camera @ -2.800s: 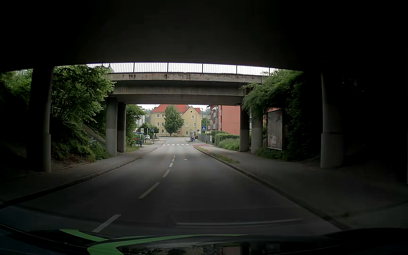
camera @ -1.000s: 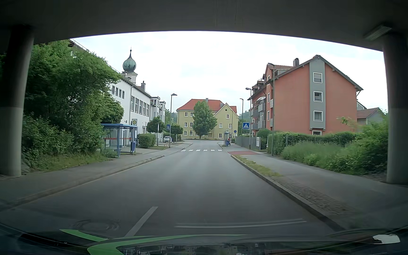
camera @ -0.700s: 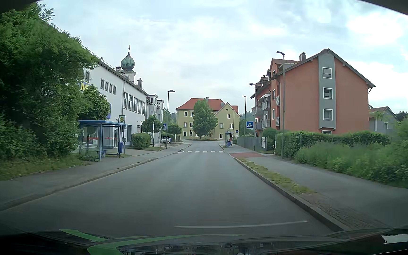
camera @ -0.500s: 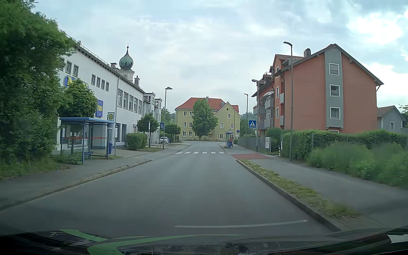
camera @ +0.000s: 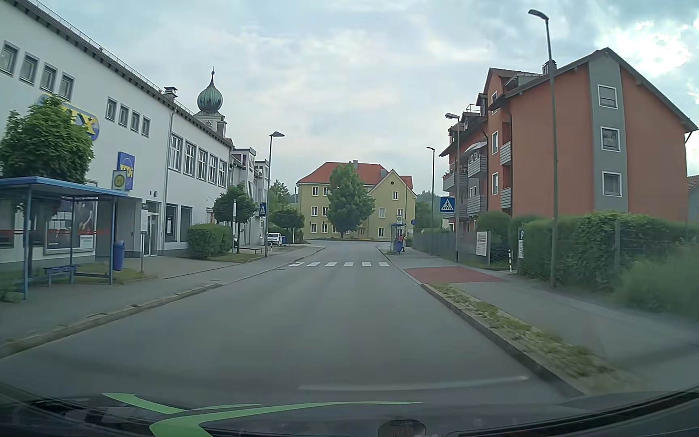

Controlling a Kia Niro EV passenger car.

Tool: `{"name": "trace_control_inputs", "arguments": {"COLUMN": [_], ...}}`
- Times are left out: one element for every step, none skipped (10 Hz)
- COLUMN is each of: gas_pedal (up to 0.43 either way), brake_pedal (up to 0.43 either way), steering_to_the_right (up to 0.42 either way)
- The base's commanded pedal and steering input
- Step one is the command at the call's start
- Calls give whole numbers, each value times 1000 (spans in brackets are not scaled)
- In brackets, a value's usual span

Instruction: Follow the waypoints while adhering to traffic rules and regulations

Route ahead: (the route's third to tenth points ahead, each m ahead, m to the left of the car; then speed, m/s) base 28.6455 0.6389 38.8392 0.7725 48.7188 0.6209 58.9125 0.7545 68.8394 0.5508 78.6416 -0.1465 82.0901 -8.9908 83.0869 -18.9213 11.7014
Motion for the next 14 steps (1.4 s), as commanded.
{"name": "trace_control_inputs", "arguments": {"gas_pedal": [0,0,0,0,0,0,0,0,0,0,0,0,0,0], "brake_pedal": [0,0,0,0,0,0,0,0,0,0,0,0,0,0], "steering_to_the_right": [1,1,1,2,2,1,1,1,1,1,1,1,1,1]}}
